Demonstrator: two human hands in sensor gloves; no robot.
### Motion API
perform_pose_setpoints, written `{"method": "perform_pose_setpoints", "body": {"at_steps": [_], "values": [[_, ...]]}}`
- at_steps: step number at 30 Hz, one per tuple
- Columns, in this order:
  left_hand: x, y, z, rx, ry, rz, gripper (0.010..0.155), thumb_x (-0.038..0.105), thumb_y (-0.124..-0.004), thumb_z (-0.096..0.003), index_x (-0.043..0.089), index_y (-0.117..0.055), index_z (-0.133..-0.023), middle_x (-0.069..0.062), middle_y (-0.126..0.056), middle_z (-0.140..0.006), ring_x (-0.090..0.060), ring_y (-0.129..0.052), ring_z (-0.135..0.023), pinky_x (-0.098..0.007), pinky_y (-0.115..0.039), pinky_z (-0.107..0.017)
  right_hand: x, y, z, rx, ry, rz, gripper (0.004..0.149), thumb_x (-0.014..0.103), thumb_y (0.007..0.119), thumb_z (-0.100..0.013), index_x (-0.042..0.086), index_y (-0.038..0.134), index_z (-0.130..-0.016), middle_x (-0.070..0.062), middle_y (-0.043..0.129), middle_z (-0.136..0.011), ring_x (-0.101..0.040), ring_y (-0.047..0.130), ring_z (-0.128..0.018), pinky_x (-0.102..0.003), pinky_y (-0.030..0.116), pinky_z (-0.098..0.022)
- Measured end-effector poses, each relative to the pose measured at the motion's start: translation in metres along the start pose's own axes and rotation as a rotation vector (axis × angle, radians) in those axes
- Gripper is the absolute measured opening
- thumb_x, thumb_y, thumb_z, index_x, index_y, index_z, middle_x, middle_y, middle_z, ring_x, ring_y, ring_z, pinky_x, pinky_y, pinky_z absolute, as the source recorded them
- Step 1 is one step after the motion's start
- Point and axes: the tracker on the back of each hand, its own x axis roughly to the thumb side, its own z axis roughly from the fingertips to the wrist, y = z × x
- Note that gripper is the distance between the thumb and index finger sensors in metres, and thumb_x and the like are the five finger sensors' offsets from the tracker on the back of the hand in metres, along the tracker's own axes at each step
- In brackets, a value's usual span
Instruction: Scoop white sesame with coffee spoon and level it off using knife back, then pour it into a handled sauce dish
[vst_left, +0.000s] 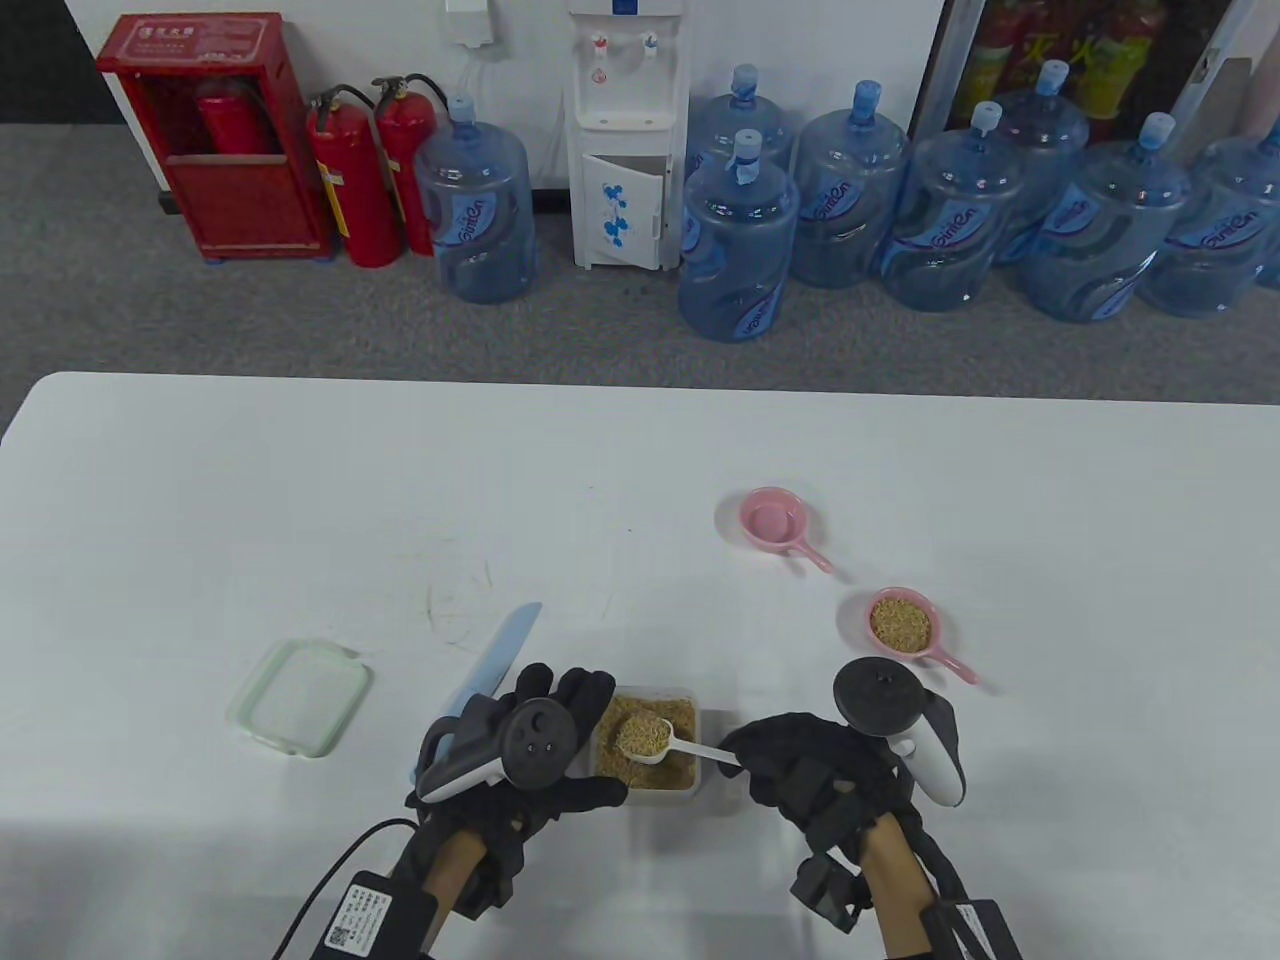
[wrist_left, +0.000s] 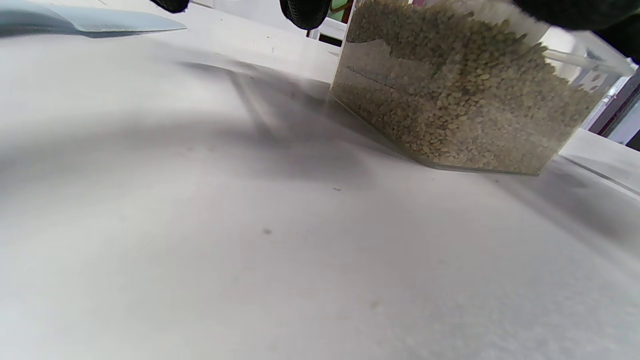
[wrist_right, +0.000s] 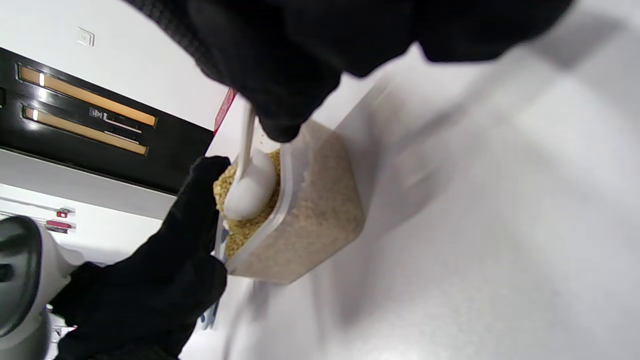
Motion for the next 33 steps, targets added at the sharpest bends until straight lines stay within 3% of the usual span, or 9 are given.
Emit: {"method": "perform_pose_setpoints", "body": {"at_steps": [18,22,28,33], "values": [[-0.001,0.001,0.001,-0.01,-0.01,0.027,0.099,0.071,-0.064,-0.0414,0.027,-0.023,-0.12,-0.008,-0.03,-0.129,-0.054,-0.027,-0.115,-0.065,-0.042,-0.083,-0.001,-0.002,0.0,-0.001,-0.001,0.013,0.044,0.029,0.068,-0.06,0.007,0.085,-0.094,-0.001,0.097,-0.045,-0.008,0.087,-0.024,-0.036,0.085,-0.024],[-0.009,0.014,0.007,0.053,0.009,0.049,0.098,0.071,-0.063,-0.042,0.025,-0.025,-0.12,-0.009,-0.031,-0.129,-0.054,-0.028,-0.115,-0.065,-0.042,-0.083,-0.001,-0.002,0.0,0.003,-0.009,0.013,0.044,0.029,0.068,-0.061,0.008,0.085,-0.095,-0.001,0.097,-0.045,-0.008,0.087,-0.024,-0.036,0.085,-0.024],[-0.042,0.035,0.025,0.141,0.171,-0.011,0.092,0.068,-0.065,-0.0458,0.024,-0.034,-0.12,-0.009,-0.04,-0.128,-0.052,-0.037,-0.117,-0.065,-0.045,-0.082,-0.001,-0.003,0.0,0.002,-0.015,0.017,0.044,0.029,0.068,-0.061,0.008,0.085,-0.095,-0.001,0.096,-0.045,-0.008,0.087,-0.024,-0.036,0.085,-0.024],[-0.068,0.035,0.029,0.118,0.357,-0.173,0.087,0.066,-0.067,-0.0469,0.019,-0.048,-0.118,-0.009,-0.06,-0.121,-0.043,-0.068,-0.113,-0.064,-0.053,-0.081,-0.001,-0.003,0.0,0.001,-0.018,0.024,0.044,0.03,0.068,-0.061,0.008,0.085,-0.095,-0.001,0.096,-0.046,-0.008,0.087,-0.024,-0.036,0.085,-0.024]]}}
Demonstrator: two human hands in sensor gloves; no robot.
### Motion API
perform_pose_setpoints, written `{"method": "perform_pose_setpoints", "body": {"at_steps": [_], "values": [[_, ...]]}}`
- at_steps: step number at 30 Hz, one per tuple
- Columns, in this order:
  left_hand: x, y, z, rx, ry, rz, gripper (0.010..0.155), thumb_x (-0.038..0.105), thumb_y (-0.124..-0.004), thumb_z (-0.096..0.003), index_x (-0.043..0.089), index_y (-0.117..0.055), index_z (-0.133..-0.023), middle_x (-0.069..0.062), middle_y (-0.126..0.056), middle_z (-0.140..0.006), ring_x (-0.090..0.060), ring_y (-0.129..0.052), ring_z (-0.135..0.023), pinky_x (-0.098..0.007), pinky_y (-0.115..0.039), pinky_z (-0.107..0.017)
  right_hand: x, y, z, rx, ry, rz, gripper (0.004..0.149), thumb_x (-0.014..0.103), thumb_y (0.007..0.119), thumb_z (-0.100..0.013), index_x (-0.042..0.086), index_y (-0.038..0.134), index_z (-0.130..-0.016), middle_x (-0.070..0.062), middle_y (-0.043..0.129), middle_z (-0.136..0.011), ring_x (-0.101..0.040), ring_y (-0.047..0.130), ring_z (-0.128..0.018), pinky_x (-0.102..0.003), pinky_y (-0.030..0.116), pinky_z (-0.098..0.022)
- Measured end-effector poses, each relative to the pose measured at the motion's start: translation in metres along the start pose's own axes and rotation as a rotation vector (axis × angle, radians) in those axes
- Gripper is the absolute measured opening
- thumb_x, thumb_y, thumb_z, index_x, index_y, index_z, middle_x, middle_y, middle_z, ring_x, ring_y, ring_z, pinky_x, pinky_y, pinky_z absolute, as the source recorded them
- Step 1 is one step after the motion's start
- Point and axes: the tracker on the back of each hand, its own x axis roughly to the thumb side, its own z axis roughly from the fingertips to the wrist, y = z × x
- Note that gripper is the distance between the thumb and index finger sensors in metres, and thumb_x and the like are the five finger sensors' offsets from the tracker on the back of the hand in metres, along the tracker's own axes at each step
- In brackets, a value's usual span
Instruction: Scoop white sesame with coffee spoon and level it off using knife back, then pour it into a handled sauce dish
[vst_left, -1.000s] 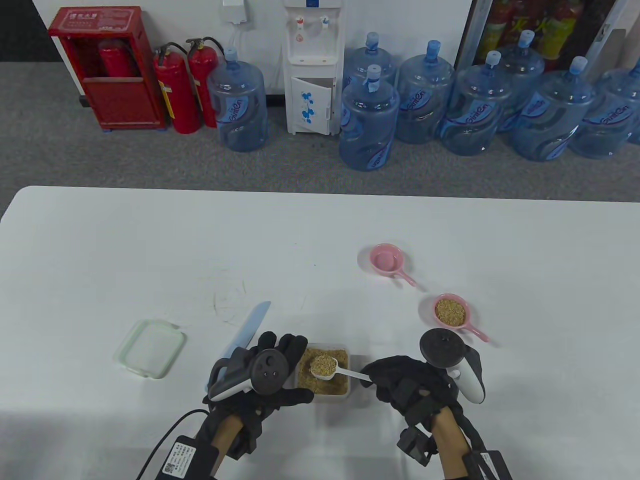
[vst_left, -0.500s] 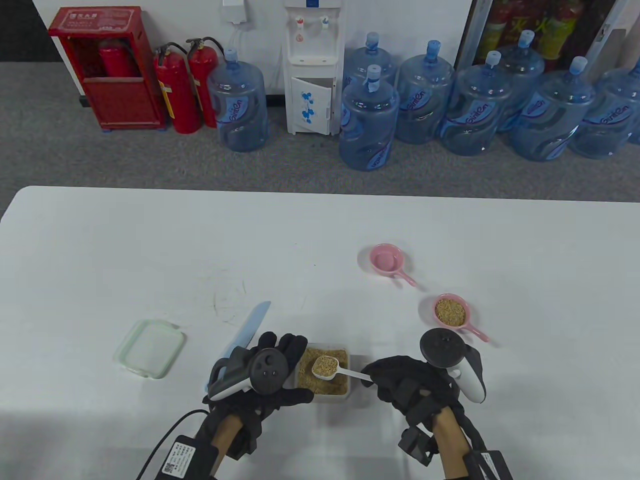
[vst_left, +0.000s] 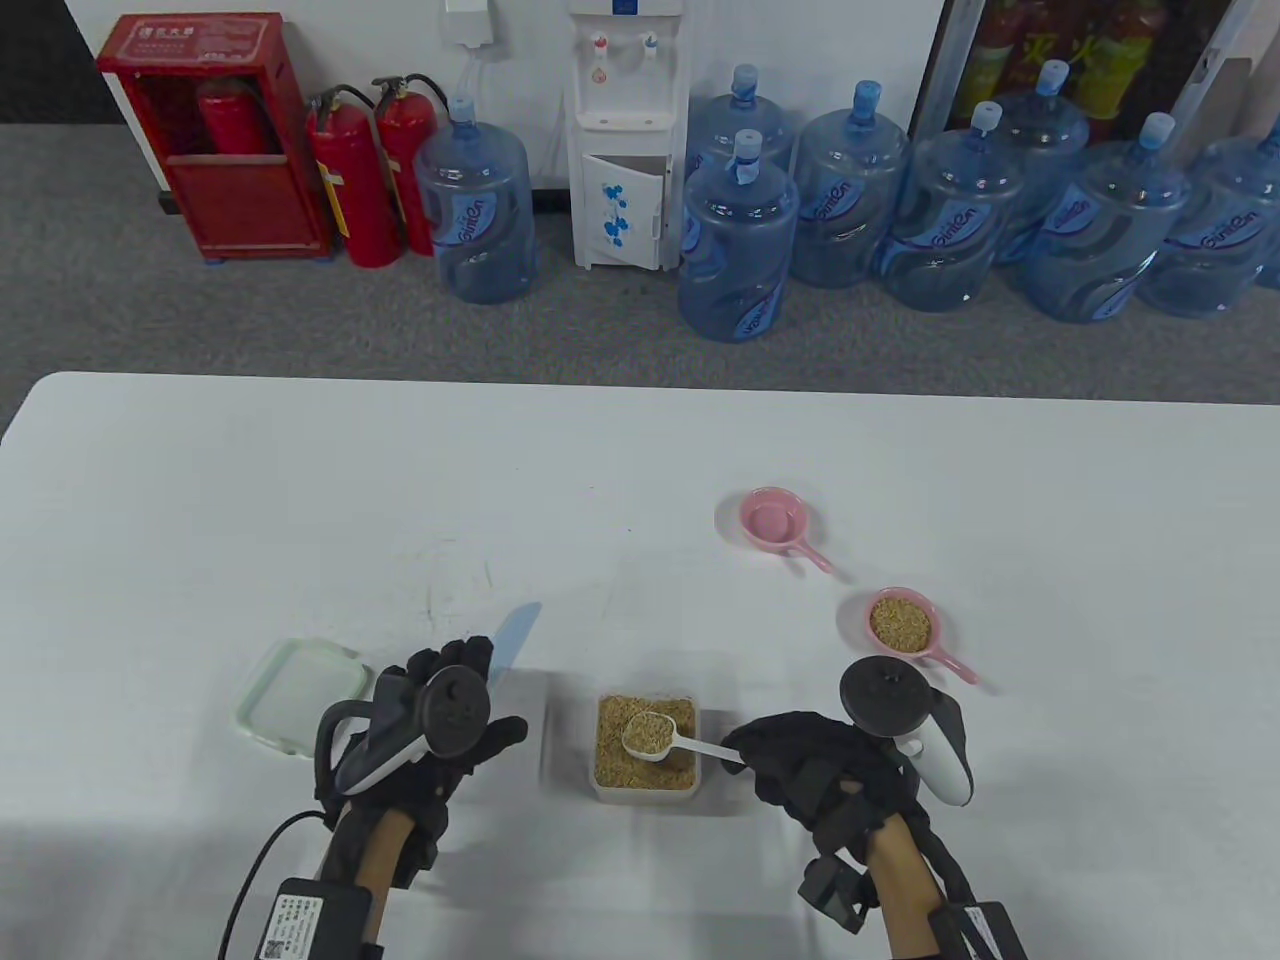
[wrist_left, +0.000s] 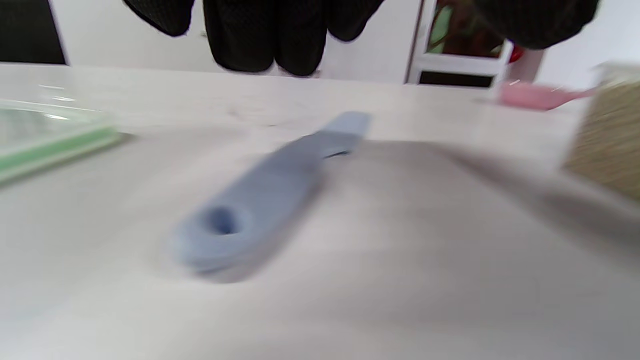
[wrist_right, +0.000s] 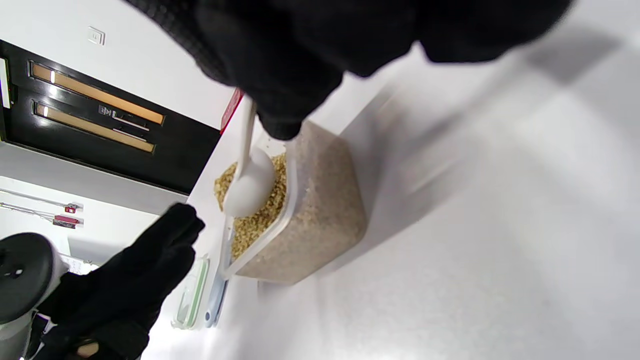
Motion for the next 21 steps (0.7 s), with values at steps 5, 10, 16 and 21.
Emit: {"method": "perform_pose_setpoints", "body": {"at_steps": [5,10,16,21], "values": [[-0.004,-0.013,-0.011,-0.149,0.135,-0.141,0.073,0.058,-0.071,-0.0515,0.019,-0.06,-0.113,-0.007,-0.073,-0.112,-0.035,-0.082,-0.102,-0.06,-0.058,-0.08,0.0,0.0,0.0,-0.001,0.001,0.009,0.044,0.03,0.068,-0.061,0.007,0.085,-0.095,-0.001,0.096,-0.046,-0.008,0.087,-0.024,-0.036,0.084,-0.024],[0.005,-0.016,-0.015,-0.154,0.189,-0.203,0.066,0.055,-0.074,-0.0517,0.02,-0.066,-0.107,-0.005,-0.079,-0.103,-0.03,-0.089,-0.091,-0.058,-0.06,-0.079,0.0,0.0,0.001,-0.004,0.002,0.015,0.044,0.03,0.068,-0.061,0.008,0.085,-0.095,-0.001,0.096,-0.046,-0.008,0.087,-0.024,-0.036,0.084,-0.024],[0.009,-0.02,-0.02,-0.155,0.236,-0.232,0.058,0.051,-0.077,-0.0517,0.018,-0.073,-0.099,-0.002,-0.088,-0.087,-0.024,-0.097,-0.073,-0.057,-0.065,-0.076,0.0,0.0,0.001,-0.003,-0.001,0.017,0.044,0.03,0.068,-0.061,0.008,0.085,-0.095,-0.001,0.096,-0.046,-0.008,0.087,-0.024,-0.036,0.084,-0.024],[0.002,-0.019,-0.021,-0.168,0.233,-0.125,0.054,0.052,-0.079,-0.0498,0.02,-0.077,-0.092,0.0,-0.091,-0.079,-0.021,-0.099,-0.065,-0.057,-0.068,-0.075,0.001,0.0,0.001,-0.003,-0.004,0.025,0.044,0.03,0.068,-0.061,0.008,0.084,-0.095,-0.001,0.096,-0.046,-0.008,0.087,-0.024,-0.036,0.084,-0.024]]}}
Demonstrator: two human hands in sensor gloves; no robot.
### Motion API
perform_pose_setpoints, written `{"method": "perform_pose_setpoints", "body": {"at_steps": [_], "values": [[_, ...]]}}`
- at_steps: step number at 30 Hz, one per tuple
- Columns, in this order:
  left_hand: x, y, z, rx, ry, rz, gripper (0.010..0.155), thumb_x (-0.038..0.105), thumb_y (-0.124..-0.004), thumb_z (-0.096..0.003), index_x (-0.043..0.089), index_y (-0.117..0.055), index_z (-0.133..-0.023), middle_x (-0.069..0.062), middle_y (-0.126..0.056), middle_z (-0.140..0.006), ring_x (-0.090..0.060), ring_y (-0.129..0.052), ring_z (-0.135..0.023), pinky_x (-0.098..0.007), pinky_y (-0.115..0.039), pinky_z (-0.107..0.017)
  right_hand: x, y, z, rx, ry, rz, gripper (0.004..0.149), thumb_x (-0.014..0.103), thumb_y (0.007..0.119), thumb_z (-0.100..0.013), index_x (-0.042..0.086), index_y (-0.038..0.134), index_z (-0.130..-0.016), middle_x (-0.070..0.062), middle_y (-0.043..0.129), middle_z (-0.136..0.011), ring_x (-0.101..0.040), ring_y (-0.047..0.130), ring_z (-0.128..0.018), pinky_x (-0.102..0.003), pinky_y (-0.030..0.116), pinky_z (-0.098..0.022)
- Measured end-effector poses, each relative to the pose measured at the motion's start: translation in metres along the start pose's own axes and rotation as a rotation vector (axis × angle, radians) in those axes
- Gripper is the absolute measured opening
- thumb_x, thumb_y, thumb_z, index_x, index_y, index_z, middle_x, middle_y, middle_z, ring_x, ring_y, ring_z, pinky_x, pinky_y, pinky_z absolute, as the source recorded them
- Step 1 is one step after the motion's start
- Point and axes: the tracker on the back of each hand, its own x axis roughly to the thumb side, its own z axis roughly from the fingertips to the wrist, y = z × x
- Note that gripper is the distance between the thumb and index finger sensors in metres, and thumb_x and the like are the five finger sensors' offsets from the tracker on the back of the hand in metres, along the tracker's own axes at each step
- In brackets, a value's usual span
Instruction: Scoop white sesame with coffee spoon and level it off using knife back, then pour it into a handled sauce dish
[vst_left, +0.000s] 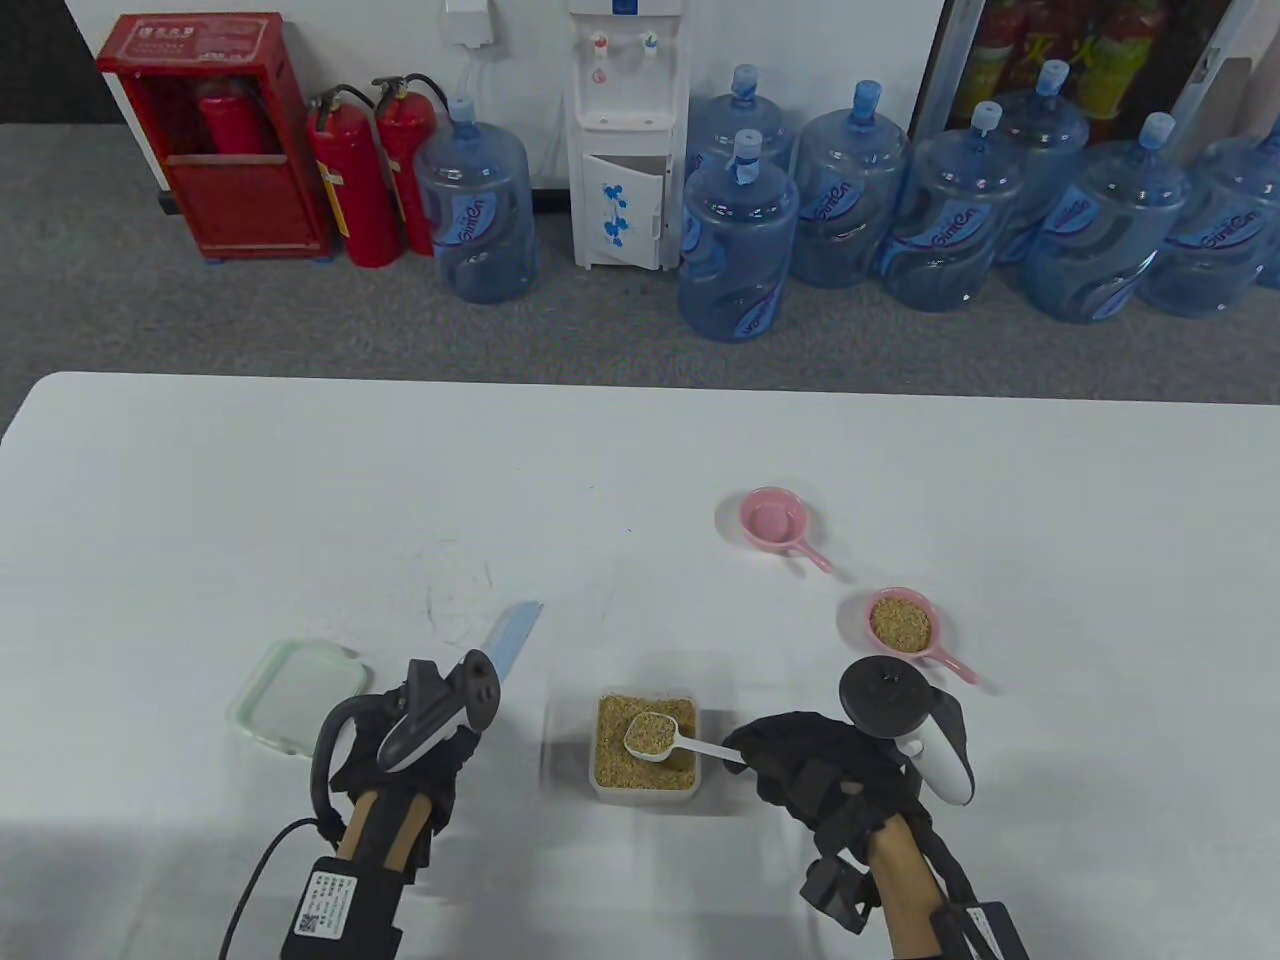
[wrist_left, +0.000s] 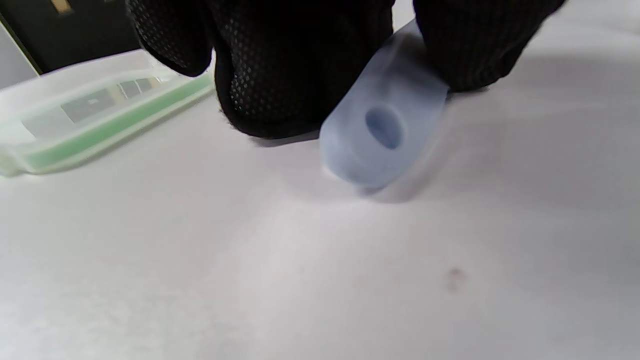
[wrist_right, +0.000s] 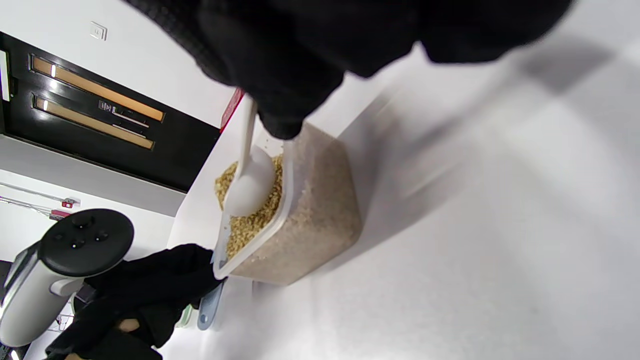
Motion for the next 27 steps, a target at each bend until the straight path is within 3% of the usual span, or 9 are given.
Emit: {"method": "perform_pose_setpoints", "body": {"at_steps": [7,14,20,27], "values": [[-0.002,0.011,0.008,0.064,-0.044,0.11,0.047,0.05,-0.08,-0.0505,0.021,-0.083,-0.087,0.001,-0.096,-0.072,-0.018,-0.103,-0.057,-0.054,-0.071,-0.073,0.001,0.0,0.0,0.001,-0.004,0.002,0.044,0.03,0.068,-0.061,0.008,0.084,-0.095,-0.002,0.096,-0.046,-0.008,0.087,-0.024,-0.036,0.084,-0.024],[0.017,0.041,0.051,0.149,-0.284,0.323,0.045,0.05,-0.077,-0.0518,0.02,-0.084,-0.086,0.001,-0.097,-0.067,-0.017,-0.104,-0.052,-0.053,-0.072,-0.072,0.001,-0.001,0.001,-0.004,-0.006,0.006,0.044,0.03,0.068,-0.061,0.007,0.084,-0.095,-0.002,0.096,-0.046,-0.008,0.087,-0.024,-0.036,0.084,-0.025],[0.05,0.046,0.085,0.116,-0.516,0.4,0.045,0.049,-0.076,-0.0526,0.02,-0.083,-0.086,0.001,-0.096,-0.067,-0.017,-0.103,-0.052,-0.053,-0.072,-0.072,0.001,-0.001,0.001,-0.005,-0.003,0.012,0.044,0.029,0.068,-0.061,0.007,0.084,-0.095,-0.002,0.096,-0.046,-0.009,0.087,-0.024,-0.037,0.084,-0.025],[0.072,0.04,0.095,0.003,-0.608,0.363,0.045,0.049,-0.076,-0.0529,0.019,-0.085,-0.086,0.0,-0.096,-0.066,-0.018,-0.103,-0.051,-0.053,-0.071,-0.072,0.002,-0.002,0.001,-0.004,-0.01,0.015,0.044,0.029,0.068,-0.061,0.007,0.084,-0.095,-0.002,0.096,-0.046,-0.009,0.087,-0.024,-0.037,0.084,-0.025]]}}
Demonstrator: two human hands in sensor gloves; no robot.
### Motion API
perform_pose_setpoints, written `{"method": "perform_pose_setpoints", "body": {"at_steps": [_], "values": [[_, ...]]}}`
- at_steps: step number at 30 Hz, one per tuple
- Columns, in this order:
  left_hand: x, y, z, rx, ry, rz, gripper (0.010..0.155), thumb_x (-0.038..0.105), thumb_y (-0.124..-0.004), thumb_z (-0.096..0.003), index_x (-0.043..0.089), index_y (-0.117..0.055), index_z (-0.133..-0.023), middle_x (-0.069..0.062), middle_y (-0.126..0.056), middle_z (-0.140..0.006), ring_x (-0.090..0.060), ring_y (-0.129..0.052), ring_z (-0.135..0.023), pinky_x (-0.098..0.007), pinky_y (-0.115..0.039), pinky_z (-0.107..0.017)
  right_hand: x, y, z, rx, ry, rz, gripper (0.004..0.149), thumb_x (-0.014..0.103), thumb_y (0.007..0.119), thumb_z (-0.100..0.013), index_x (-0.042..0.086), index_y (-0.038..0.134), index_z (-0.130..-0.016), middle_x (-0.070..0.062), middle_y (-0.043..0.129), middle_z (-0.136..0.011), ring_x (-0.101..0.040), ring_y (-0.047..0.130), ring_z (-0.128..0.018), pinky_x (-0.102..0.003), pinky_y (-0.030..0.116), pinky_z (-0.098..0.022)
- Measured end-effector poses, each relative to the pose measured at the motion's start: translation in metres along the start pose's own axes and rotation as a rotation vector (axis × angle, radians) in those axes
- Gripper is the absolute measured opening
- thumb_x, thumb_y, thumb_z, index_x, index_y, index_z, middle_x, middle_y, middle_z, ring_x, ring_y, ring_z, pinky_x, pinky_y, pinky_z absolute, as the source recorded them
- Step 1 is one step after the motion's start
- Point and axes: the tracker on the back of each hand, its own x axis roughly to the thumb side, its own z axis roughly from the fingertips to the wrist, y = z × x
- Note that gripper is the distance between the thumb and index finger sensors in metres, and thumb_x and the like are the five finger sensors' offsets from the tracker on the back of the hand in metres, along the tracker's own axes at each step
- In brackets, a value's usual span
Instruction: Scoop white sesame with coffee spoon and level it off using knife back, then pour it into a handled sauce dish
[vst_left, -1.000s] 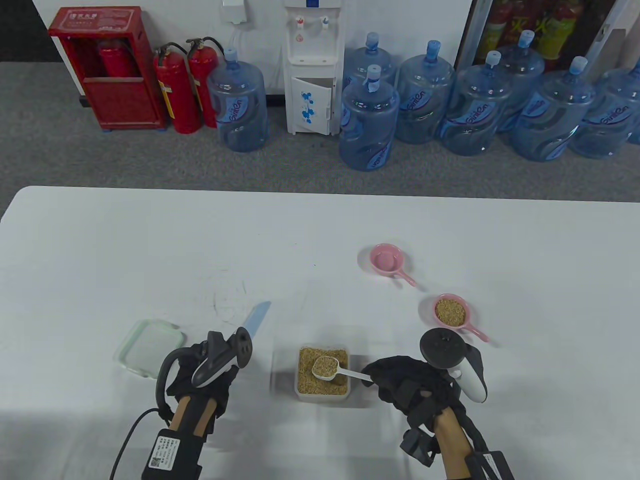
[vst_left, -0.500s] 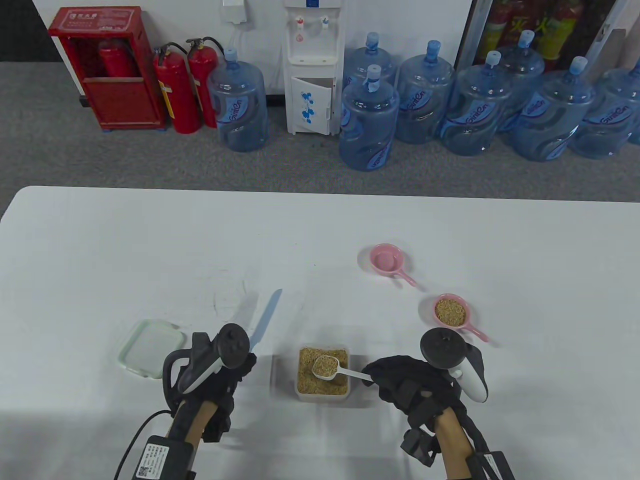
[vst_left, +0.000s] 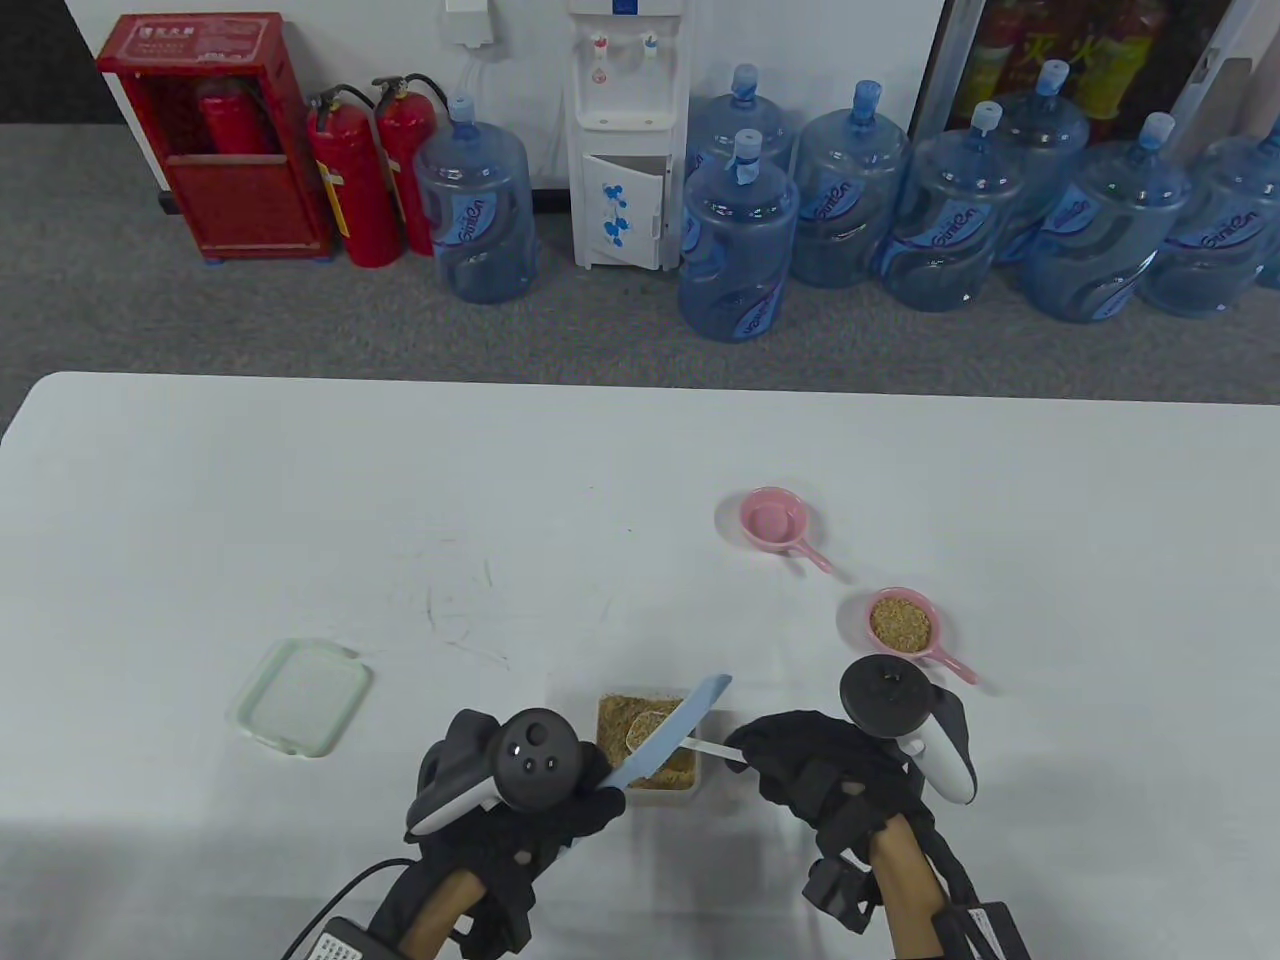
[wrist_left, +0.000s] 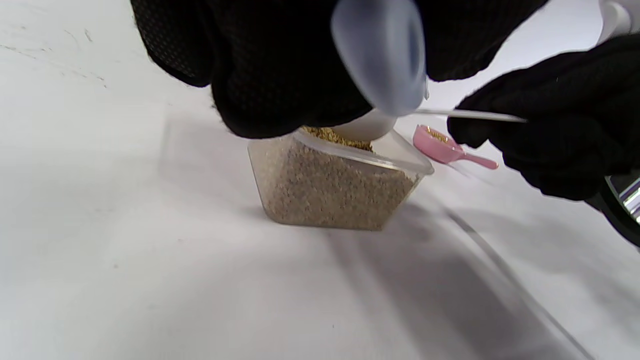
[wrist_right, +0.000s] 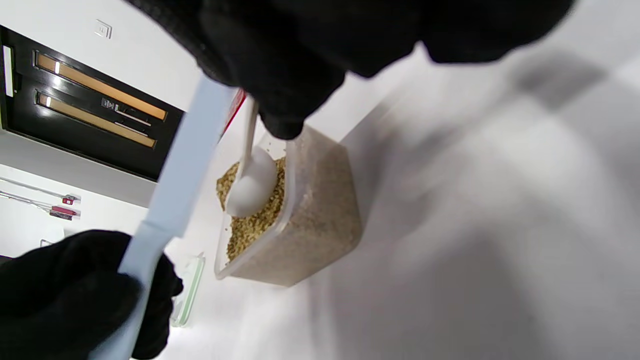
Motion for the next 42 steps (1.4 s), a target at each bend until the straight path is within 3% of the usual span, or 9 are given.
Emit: {"method": "perform_pose_setpoints", "body": {"at_steps": [9,26,36,42], "values": [[-0.012,-0.001,-0.005,-0.072,0.063,0.018,0.045,0.048,-0.077,-0.0531,0.019,-0.084,-0.086,-0.001,-0.096,-0.067,-0.019,-0.102,-0.051,-0.054,-0.071,-0.073,0.001,-0.001,0.001,-0.002,-0.007,0.013,0.044,0.029,0.068,-0.061,0.006,0.085,-0.095,-0.002,0.096,-0.046,-0.009,0.087,-0.024,-0.037,0.084,-0.024],[-0.035,0.001,-0.009,-0.076,0.147,-0.005,0.044,0.048,-0.078,-0.0528,0.021,-0.082,-0.087,-0.001,-0.094,-0.07,-0.02,-0.1,-0.056,-0.054,-0.068,-0.075,0.0,-0.006,0.004,-0.006,-0.005,0.0,0.044,0.028,0.069,-0.061,0.007,0.085,-0.095,-0.003,0.096,-0.046,-0.01,0.087,-0.025,-0.038,0.084,-0.025],[-0.058,0.014,-0.005,0.056,0.219,0.062,0.044,0.046,-0.077,-0.055,0.021,-0.08,-0.09,-0.002,-0.092,-0.075,-0.022,-0.099,-0.062,-0.056,-0.066,-0.075,0.001,-0.006,0.004,-0.01,-0.002,0.006,0.044,0.029,0.069,-0.061,0.007,0.085,-0.095,-0.003,0.096,-0.046,-0.01,0.087,-0.025,-0.038,0.084,-0.025],[-0.093,0.016,-0.007,0.142,0.399,0.037,0.043,0.045,-0.078,-0.0552,0.022,-0.08,-0.092,-0.003,-0.092,-0.078,-0.023,-0.099,-0.065,-0.056,-0.065,-0.076,0.001,-0.006,0.004,-0.012,-0.004,0.006,0.044,0.029,0.069,-0.061,0.007,0.085,-0.096,-0.003,0.096,-0.046,-0.01,0.087,-0.025,-0.038,0.084,-0.025]]}}
